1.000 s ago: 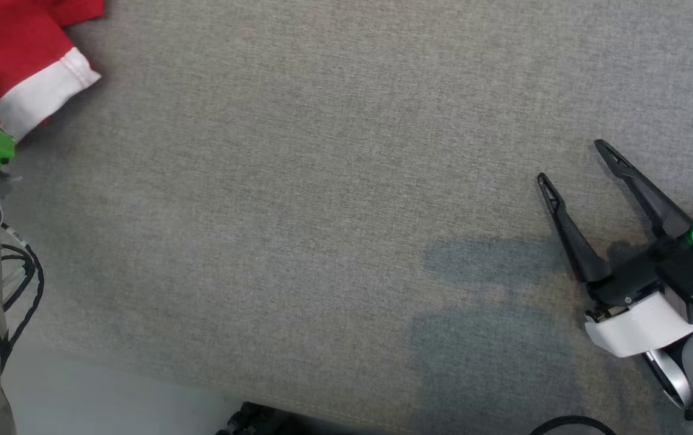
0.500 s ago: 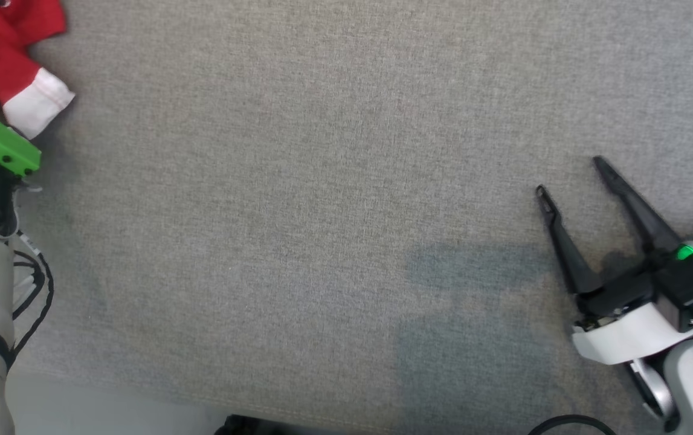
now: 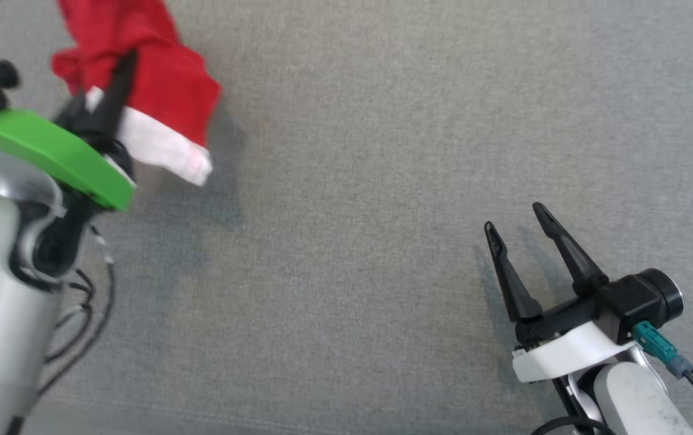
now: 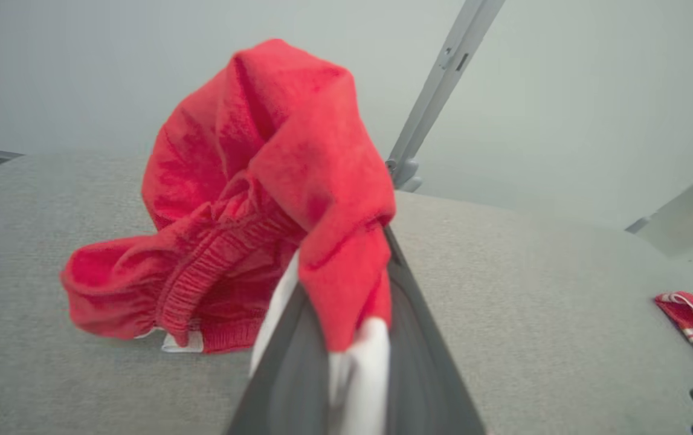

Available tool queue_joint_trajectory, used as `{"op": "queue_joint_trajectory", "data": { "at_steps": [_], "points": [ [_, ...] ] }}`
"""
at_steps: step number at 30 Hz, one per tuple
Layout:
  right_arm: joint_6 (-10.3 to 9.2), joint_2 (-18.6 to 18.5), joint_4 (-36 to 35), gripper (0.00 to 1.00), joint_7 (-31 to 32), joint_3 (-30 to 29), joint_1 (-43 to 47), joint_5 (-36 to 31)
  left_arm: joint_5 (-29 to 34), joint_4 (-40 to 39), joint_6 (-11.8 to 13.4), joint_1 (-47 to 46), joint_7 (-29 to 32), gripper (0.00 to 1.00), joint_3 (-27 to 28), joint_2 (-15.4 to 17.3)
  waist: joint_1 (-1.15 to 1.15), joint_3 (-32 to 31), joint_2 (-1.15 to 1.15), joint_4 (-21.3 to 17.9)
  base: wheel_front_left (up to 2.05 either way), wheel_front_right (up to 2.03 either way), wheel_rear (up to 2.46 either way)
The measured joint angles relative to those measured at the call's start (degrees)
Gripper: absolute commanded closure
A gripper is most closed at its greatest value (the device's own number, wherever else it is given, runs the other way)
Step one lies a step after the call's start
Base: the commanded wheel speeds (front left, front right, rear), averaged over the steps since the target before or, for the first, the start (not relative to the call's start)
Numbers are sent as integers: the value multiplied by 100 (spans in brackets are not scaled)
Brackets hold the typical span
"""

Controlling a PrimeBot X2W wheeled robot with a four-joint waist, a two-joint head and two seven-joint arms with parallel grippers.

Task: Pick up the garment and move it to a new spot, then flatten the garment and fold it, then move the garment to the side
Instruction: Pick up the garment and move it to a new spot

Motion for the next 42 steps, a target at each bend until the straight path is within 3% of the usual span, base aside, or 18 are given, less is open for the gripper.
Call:
{"op": "queue_joint_trajectory", "data": {
  "at_steps": [6,12,17,18,27,28,29,30,31,36,42],
  "points": [
    [1,220,-21,0,-7,-86,241,44,-154,-1585,468,663,266,100,-439,-458,0,-425,0,-271,0,0,0],
    [1,327,-59,0,-7,-96,298,58,152,-2085,851,797,532,100,-1222,-1051,0,-655,0,-719,0,0,0],
    [1,408,-56,0,-8,-40,288,101,502,-1578,1015,787,523,100,-1744,-1540,0,-760,0,-1132,0,0,0],
    [1,437,-53,0,-8,-25,284,105,575,-1168,1026,768,437,100,-1868,-1738,0,-783,0,-1302,0,0,0],
    [0,495,-62,0,-8,-81,290,107,1012,832,1072,417,-304,100,-2171,-2342,0,-809,0,-2002,0,0,0],
    [0,499,-58,0,-8,-78,291,107,1012,990,1071,376,-389,87,-2192,-2379,0,-807,0,-2065,0,0,0],
    [0,503,-54,0,-8,-74,292,107,1012,1140,1035,331,-438,59,-2245,-2397,0,-803,0,-2125,0,0,0],
    [0,509,-52,0,-8,-80,292,107,1011,1234,980,302,-504,6,-2307,-2412,0,-800,0,-2180,0,0,0],
    [1,512,-53,0,-8,-80,293,108,1002,1315,934,288,-565,0,-2357,-2436,0,-798,0,-2228,0,0,0],
    [0,521,-53,0,-8,-152,331,107,666,1408,684,270,-903,0,-2516,-2470,0,-801,0,-2331,0,0,0],
    [0,550,-53,0,-8,-202,421,99,404,1235,695,296,-1343,0,-2572,-2475,0,-848,0,-2237,0,0,0]
  ]
}}
